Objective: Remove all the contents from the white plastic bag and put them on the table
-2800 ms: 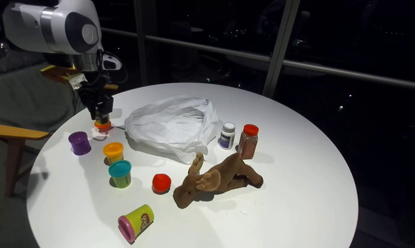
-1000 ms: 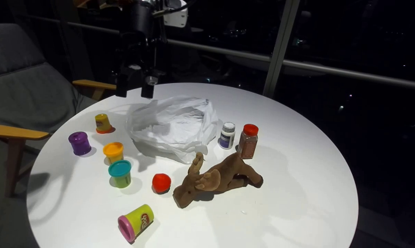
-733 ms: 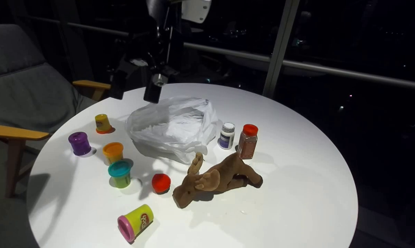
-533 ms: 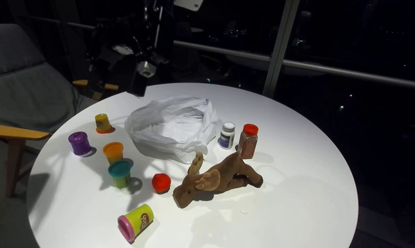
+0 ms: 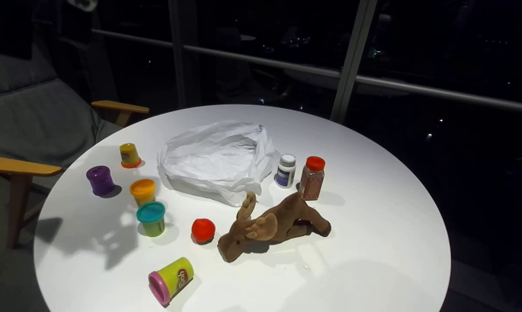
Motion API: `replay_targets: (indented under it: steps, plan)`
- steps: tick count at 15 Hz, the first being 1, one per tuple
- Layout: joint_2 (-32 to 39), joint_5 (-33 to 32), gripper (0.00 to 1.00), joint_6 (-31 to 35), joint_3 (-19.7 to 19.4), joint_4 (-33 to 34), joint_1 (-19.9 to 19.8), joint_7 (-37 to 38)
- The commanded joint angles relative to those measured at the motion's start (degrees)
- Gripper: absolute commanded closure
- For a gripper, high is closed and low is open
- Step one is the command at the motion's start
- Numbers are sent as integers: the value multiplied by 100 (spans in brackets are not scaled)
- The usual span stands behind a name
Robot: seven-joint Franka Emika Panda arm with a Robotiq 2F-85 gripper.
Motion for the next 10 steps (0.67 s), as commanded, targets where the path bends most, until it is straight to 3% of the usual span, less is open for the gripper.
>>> replay_targets:
  steps: [1, 4, 5, 10]
  plan:
    - [-1065, -45, 0, 514, 196, -553, 72, -44]
    - [-1443, 369, 0, 884, 144, -529, 23, 18]
    - [-1063, 163, 0, 604, 254, -393, -14, -12]
    - [-1348, 303, 0, 755, 226, -457, -29, -20]
